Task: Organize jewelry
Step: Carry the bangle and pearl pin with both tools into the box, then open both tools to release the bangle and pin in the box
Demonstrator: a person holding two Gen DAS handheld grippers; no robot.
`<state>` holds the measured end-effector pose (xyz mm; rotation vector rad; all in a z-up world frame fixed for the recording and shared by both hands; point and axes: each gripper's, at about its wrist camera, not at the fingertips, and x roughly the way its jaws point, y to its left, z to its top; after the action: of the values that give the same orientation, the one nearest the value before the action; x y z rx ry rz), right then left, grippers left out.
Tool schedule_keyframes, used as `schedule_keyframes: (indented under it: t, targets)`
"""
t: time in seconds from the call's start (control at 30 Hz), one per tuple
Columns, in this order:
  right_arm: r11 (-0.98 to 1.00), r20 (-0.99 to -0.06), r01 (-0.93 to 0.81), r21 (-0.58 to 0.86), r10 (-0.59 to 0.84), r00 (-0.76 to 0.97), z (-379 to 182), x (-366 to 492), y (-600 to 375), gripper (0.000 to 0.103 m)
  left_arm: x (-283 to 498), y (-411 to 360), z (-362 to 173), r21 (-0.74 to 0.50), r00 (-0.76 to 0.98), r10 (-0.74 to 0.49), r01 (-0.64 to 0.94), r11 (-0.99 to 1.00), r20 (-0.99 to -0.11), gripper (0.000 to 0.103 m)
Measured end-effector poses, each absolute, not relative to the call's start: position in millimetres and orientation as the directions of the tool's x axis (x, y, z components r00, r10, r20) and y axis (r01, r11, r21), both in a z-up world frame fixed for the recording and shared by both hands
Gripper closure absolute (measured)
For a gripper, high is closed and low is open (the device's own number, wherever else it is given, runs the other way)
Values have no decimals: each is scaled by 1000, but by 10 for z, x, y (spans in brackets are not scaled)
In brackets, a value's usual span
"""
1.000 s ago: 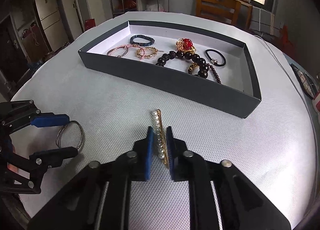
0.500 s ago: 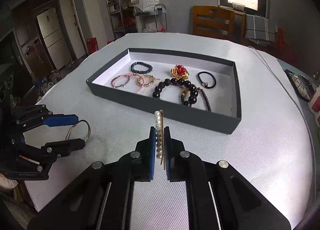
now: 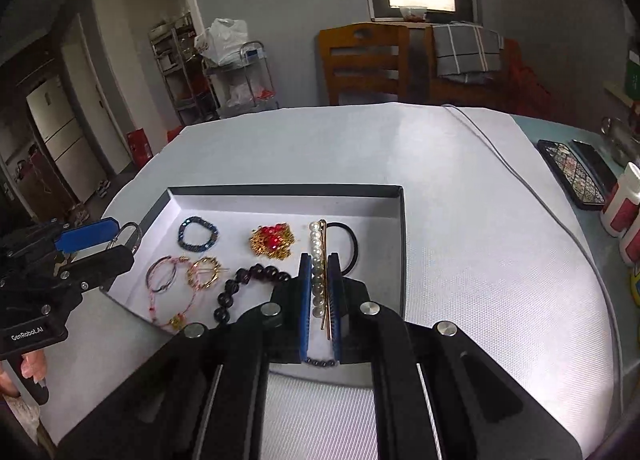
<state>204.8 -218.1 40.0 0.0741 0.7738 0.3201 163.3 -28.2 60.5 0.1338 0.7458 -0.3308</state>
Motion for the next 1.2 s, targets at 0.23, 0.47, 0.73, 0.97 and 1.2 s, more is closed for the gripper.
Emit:
schedule_keyframes:
  t: [0.23, 0.47, 0.73, 0.97, 1.2]
  targets:
    - [953, -701, -262, 151, 290, 651, 172, 2112, -2042, 95, 2250, -350, 350, -35, 613, -237, 322, 946, -753, 53]
    - [952, -724, -260, 163, 295, 624, 69, 2144, -2054, 95, 2576, -440, 62, -69, 522, -233, 314, 947, -821, 53]
    - [952, -731, -259, 165, 295, 616, 12, 2161, -2080, 95, 2712, -555, -72, -40, 504, -204, 317, 948, -839, 53]
    - [953, -730, -254, 162, 289, 619, 14, 2170, -2078, 95, 2726, -556, -60, -54, 503, -215, 315, 948, -837, 53]
    - [941, -694, -293, 169, 324, 642, 140, 2036, -2111, 76, 2510, -395, 251, -121, 552, -274, 296, 947, -787, 43]
